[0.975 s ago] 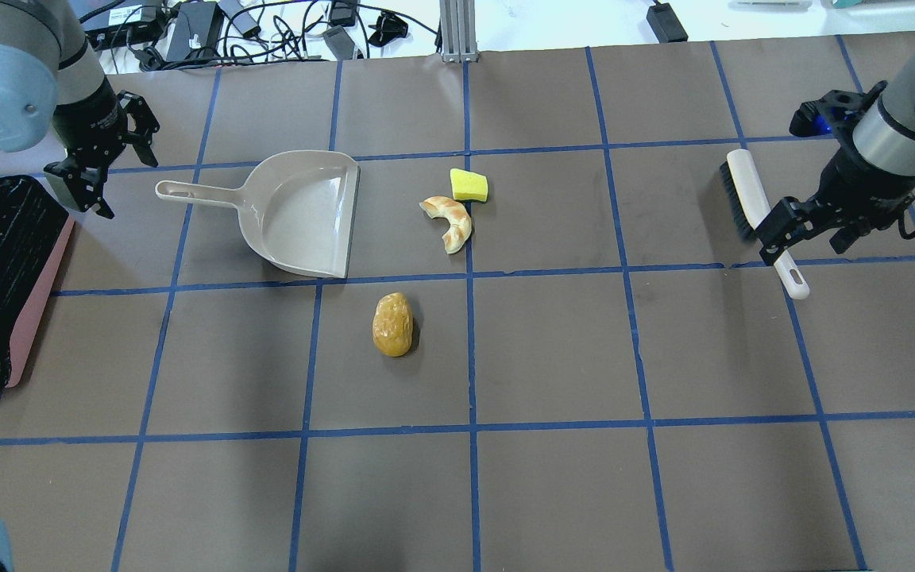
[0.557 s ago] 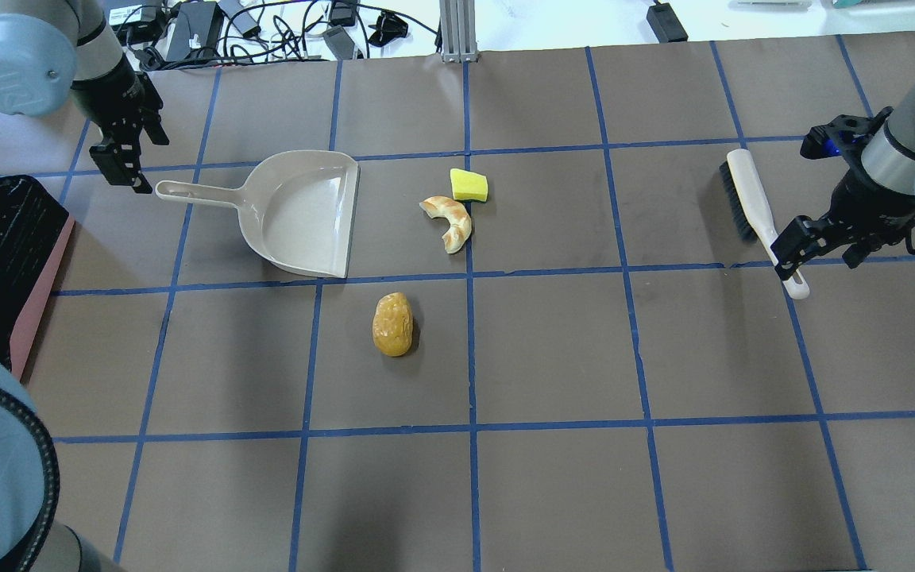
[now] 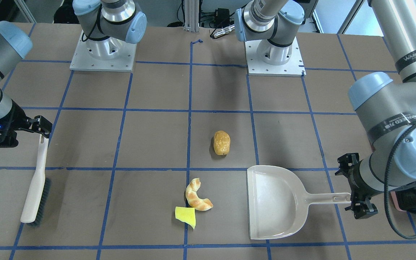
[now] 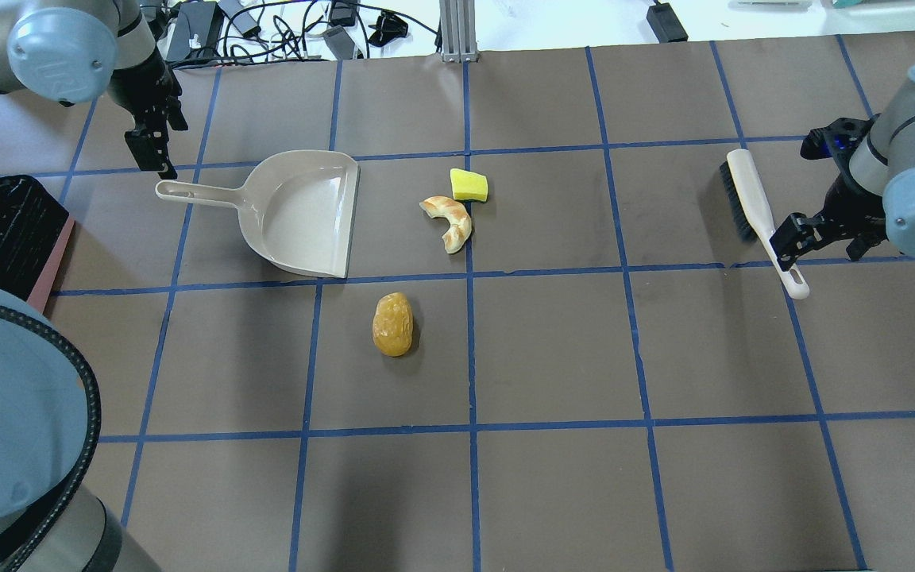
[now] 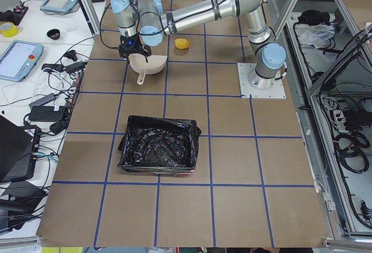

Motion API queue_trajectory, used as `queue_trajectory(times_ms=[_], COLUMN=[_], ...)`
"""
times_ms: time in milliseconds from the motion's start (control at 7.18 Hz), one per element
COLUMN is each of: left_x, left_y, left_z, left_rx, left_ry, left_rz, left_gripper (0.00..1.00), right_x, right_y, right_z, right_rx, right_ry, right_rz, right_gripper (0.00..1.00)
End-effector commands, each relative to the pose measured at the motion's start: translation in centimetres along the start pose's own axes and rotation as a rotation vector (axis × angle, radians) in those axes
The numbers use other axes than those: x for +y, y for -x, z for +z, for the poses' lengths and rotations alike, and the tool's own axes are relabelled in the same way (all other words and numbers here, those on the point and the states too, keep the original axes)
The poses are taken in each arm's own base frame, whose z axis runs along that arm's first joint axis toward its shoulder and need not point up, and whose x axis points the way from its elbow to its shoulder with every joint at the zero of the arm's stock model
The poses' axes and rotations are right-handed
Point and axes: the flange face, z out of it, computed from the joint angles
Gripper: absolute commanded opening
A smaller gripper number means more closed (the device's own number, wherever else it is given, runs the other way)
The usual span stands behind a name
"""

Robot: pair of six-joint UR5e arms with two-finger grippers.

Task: Sweep and dump trash into bin
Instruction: 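Lift the dustpan with the left gripper and lift the brush with the right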

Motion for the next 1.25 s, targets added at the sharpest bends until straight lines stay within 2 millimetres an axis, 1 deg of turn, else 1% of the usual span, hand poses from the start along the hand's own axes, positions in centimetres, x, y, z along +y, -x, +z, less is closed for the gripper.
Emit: queue_trajectory(times_ms=[0,139,279,418,557,696,836,975,1114], left_x=[-0.2,0.3,1.1,3.2,4.0,4.1,4.2,4.2,3.8], left_y=[-1.2,-1.6,-1.6,-0.6,0.3,0.4,0.6,0.6,0.8], left_z=[2.8,4.7,5.9,7.5,8.3,8.8,9.3,9.8,9.1], left_rx=[0.014,0.015,-0.001,-0.025,0.032,0.047,0.04,0.039,0.048], left_ry=[-0.058,-0.051,-0.044,-0.044,-0.053,-0.053,-0.055,-0.063,-0.067], left_rz=[0.074,0.075,0.056,0.059,0.046,0.042,0.043,0.044,0.05], left_gripper=[0.99,0.98,0.98,0.98,0.98,0.98,0.98,0.98,0.94], right_x=[-1.4,-1.4,-1.3,-1.1,-1.2,-1.3,-1.8,-1.6,-1.6], right_y=[-0.4,-0.4,0.0,0.9,0.9,0.9,0.9,0.9,1.0], right_z=[2.8,3.0,2.5,3.2,3.1,2.9,2.7,3.4,3.7], right_rx=[-0.003,-0.006,-0.006,-0.061,-0.063,-0.056,-0.04,-0.037,-0.041], right_ry=[0.003,0.008,-0.001,-0.004,-0.009,-0.016,-0.055,-0.039,-0.03], right_rz=[0.018,0.022,0.056,0.075,0.072,0.068,0.063,0.059,0.066], right_gripper=[0.99,0.99,0.97,0.97,0.97,0.95,0.89,0.8,0.8])
